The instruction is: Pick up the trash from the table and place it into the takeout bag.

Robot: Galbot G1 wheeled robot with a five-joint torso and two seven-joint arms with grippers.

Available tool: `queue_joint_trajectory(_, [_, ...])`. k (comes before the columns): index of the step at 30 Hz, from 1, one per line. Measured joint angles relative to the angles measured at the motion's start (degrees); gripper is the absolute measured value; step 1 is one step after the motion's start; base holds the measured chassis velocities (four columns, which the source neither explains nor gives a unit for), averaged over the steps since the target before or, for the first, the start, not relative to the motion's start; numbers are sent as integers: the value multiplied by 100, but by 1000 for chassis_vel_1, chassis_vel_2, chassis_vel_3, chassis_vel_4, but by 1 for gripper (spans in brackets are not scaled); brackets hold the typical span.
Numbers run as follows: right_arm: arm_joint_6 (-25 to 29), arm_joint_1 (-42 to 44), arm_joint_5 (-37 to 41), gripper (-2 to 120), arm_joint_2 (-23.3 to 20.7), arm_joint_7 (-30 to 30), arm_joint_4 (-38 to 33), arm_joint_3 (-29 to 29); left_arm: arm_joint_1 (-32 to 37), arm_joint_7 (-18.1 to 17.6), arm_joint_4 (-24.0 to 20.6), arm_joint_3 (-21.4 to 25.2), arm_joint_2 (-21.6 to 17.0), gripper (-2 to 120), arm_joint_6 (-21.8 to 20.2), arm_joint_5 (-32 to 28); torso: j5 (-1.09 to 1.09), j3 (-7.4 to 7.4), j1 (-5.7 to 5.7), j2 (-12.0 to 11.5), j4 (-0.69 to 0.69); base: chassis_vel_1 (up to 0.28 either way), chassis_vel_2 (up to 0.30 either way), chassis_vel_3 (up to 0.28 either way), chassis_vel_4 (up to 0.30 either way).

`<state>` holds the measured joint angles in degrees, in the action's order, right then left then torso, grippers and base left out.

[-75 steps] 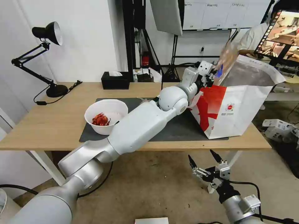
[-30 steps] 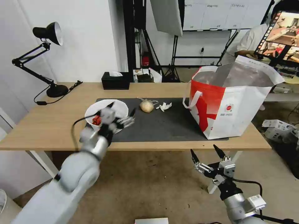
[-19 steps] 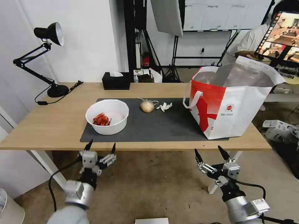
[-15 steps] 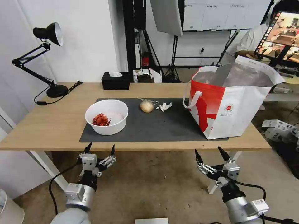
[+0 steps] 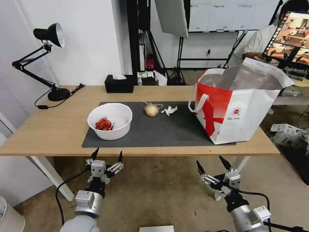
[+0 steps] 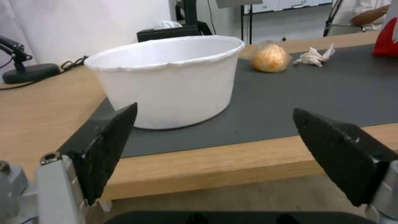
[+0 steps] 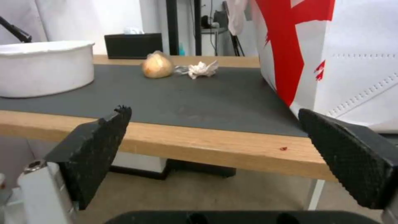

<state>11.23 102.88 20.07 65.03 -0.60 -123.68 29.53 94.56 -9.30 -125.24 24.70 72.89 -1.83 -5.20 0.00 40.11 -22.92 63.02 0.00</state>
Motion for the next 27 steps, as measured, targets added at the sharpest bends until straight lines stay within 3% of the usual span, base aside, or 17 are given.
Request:
queue_joint_trajectory(17, [-114, -77, -383, 100, 24, 10, -78, -153, -83, -5, 56, -112, -55, 100, -60, -40, 0, 0, 0, 0, 2, 0, 0, 0, 0])
queue_joint_trajectory(19, [-256, -181, -414, 100, -40, 30, -171, -189, -215, -6, 124, -186, -150, 100, -90, -94, -3, 0, 0, 0, -5, 0, 0, 0, 0])
queue_joint_trajectory(22, [-432, -497, -328, 100, -208, 111, -146, -321, -241, -8, 142, -196, -183, 100, -122, -138, -3, 0, 0, 0, -2, 0, 0, 0, 0])
queue_joint_trajectory(25, [-765, -1600, 65, 100, -608, 232, 219, -858, -303, -17, 163, -182, -185, 100, -175, -171, 0, 1, 0, 0, 4, 0, 0, 0, 0])
queue_joint_trajectory(27, [-850, -1988, 238, 100, -748, 233, 382, -1085, -316, -20, 178, -181, -169, 100, -185, -173, 1, 1, -1, 0, 0, 0, 0, 0, 0])
